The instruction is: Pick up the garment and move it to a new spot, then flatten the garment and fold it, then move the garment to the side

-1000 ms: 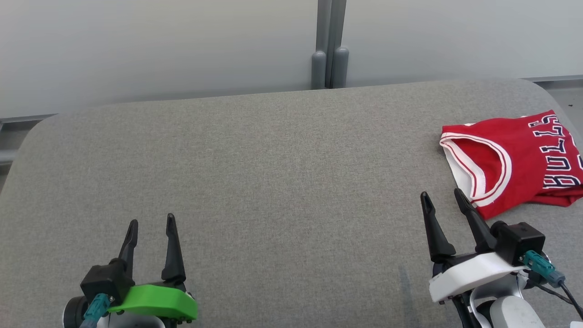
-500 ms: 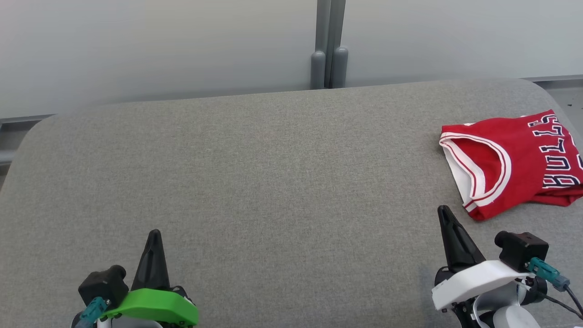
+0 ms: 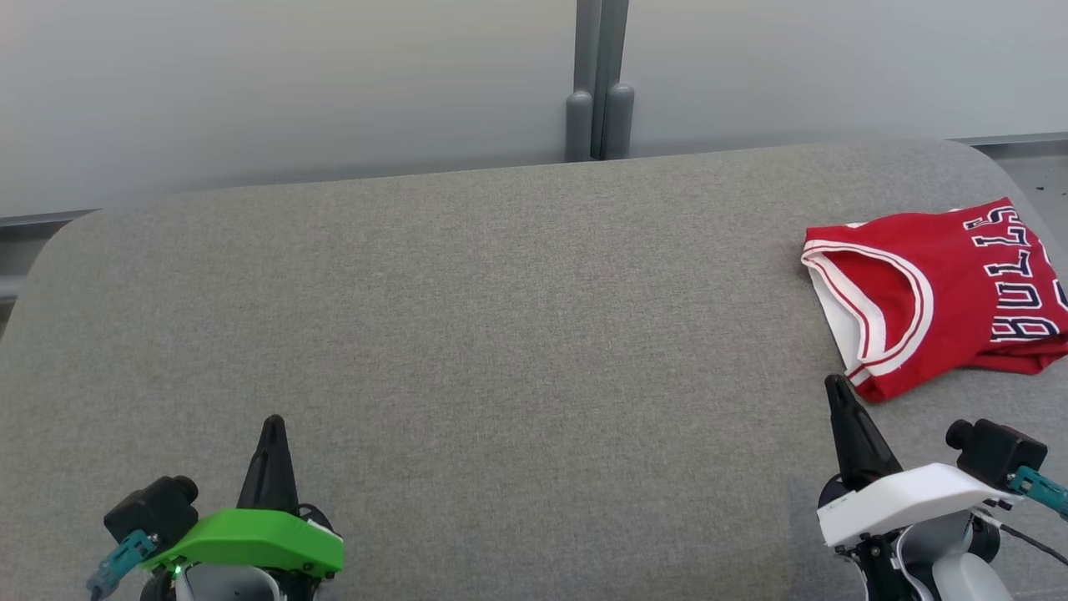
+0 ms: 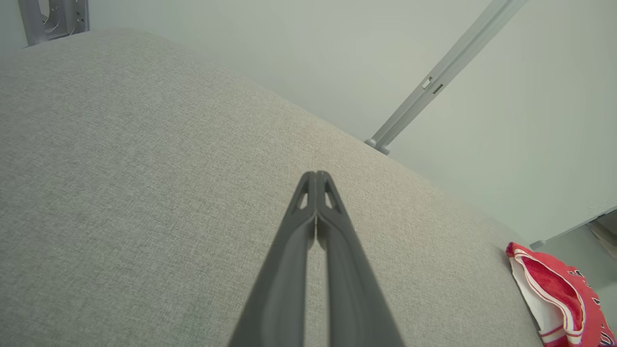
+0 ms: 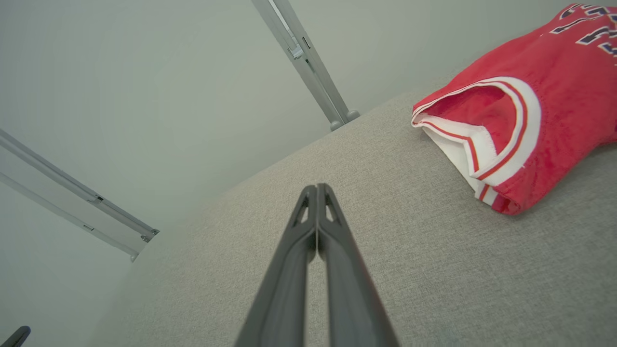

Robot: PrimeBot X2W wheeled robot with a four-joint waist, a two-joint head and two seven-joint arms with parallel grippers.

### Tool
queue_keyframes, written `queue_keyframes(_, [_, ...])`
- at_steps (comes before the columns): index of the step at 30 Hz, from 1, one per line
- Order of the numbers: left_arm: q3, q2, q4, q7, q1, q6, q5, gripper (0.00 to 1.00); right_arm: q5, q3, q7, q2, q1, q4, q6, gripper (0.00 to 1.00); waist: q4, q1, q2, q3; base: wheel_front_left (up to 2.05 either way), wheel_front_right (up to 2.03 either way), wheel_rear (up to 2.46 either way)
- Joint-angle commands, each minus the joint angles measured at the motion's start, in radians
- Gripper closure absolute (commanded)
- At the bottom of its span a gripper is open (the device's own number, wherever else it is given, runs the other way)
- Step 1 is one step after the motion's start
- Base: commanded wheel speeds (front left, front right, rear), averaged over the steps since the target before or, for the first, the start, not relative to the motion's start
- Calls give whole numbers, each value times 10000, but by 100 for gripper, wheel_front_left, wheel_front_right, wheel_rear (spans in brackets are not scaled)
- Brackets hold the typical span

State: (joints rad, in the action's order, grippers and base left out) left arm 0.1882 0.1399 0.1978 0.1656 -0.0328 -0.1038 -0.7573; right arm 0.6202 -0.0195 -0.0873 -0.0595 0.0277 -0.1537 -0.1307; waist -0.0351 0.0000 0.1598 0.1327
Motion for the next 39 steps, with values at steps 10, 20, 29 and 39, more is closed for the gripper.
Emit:
queue_keyframes(10, [-439,-139,36,-387,-527,339,-1442,100,1830,186,247,-212,406,-103,-2,100,36,0,1,24,0,0,0])
queue_keyframes(20, [-725,-252,137,-700,-728,560,-2539,100,3257,272,401,-347,535,-266,-2,100,70,0,1,48,0,0,0])
queue_keyframes(29, [-954,-357,219,-954,-878,728,-3455,100,4449,316,510,-470,619,-396,-2,100,101,0,1,69,0,0,0])
queue_keyframes(39, [-1171,-442,296,-1195,-1018,890,-4284,100,5563,330,585,-613,702,-512,-2,100,132,0,1,91,0,0,0])
